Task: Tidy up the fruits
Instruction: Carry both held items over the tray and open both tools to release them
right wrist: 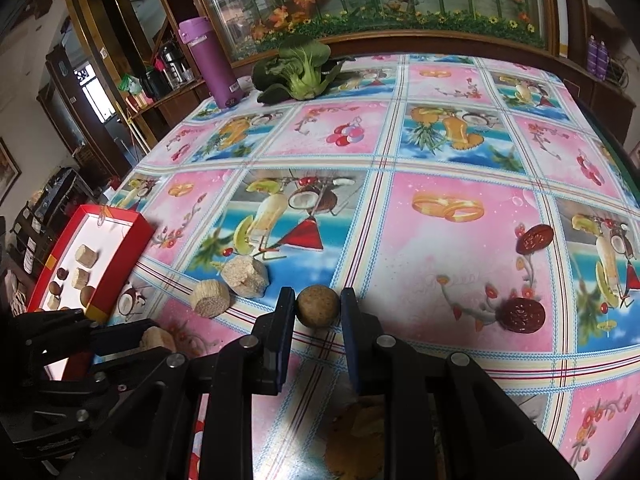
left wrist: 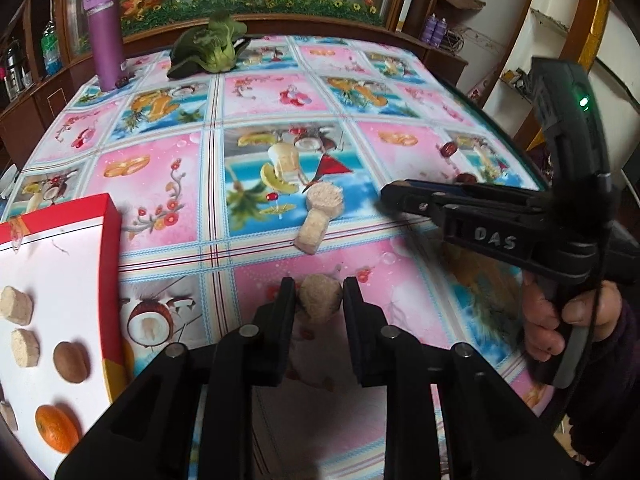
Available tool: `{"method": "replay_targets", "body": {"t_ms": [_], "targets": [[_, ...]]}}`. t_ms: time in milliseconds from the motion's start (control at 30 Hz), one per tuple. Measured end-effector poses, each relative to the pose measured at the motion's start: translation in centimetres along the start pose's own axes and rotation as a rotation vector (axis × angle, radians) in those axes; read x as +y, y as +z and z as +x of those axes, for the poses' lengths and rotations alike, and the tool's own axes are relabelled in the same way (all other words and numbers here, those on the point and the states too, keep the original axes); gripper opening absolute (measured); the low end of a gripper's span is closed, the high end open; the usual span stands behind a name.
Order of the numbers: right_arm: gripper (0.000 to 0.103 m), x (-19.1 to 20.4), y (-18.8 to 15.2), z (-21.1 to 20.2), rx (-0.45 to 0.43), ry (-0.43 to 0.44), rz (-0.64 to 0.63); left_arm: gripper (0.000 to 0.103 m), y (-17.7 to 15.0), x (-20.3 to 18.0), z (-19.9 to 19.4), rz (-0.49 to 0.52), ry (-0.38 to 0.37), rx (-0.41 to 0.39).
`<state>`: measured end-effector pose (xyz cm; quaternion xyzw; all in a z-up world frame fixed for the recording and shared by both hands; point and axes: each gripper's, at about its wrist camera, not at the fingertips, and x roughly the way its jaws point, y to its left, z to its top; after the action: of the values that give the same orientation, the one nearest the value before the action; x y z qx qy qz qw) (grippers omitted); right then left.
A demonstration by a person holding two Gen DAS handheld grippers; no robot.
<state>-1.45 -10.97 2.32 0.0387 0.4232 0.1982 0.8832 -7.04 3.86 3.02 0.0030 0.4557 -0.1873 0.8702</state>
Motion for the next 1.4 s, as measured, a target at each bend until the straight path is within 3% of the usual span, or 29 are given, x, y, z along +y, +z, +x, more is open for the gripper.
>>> {"method": "replay_targets", "body": {"t_ms": [200, 400, 633, 833, 933, 1033, 1133, 1233, 1400], "targets": [[0.021, 0.3, -0.1, -1.2, -0.071, 0.010, 0.011, 0.026, -0.7, -2.0, -3.0, 0.009, -0.001, -0.073], [0.021, 3.1, -0.5, -1.6, -0.062, 0.068, 0.002, 0.026, -2.5, -1.5, -6.7, -0.017, 0.029, -0.126], [0.021, 12.0, -0.4, -0.9, -0.020, 0.218, -0.099, 0.026, -4.9, 4.9, -12.4, -0.157, 0.163, -0.222], [0.021, 19.3, 0.3, -0.1, -0.001, 0.307, -0.184, 0.026, -7.5, 11.7, -15.7, -0.284, 0.347, -0.265], [0.021, 22.5, 0.2, 0.4, 0.016, 0.341, -0.208, 0.026, -8.4, 14.5, -16.3, -0.346, 0.454, -0.263], [0.021, 25.7, -0.5, 1.1, 0.033, 0.367, -0.263, 0.026, -9.4, 16.9, -16.6, -0.404, 0.512, -0.248], [0.021, 28.3, -1.4, 1.8, 0.051, 0.373, -0.314, 0.026, -10.7, 19.6, -16.1, -0.462, 0.535, -0.197], [0.021, 30.0, -2.2, 2.9, 0.062, 0.362, -0.349, 0.026, -11.9, 21.3, -15.3, -0.515, 0.510, -0.164], [0.021, 31.3, -3.4, 4.7, 0.093, 0.335, -0.390, 0.026, -13.1, 22.1, -14.9, -0.550, 0.512, -0.141]]}}
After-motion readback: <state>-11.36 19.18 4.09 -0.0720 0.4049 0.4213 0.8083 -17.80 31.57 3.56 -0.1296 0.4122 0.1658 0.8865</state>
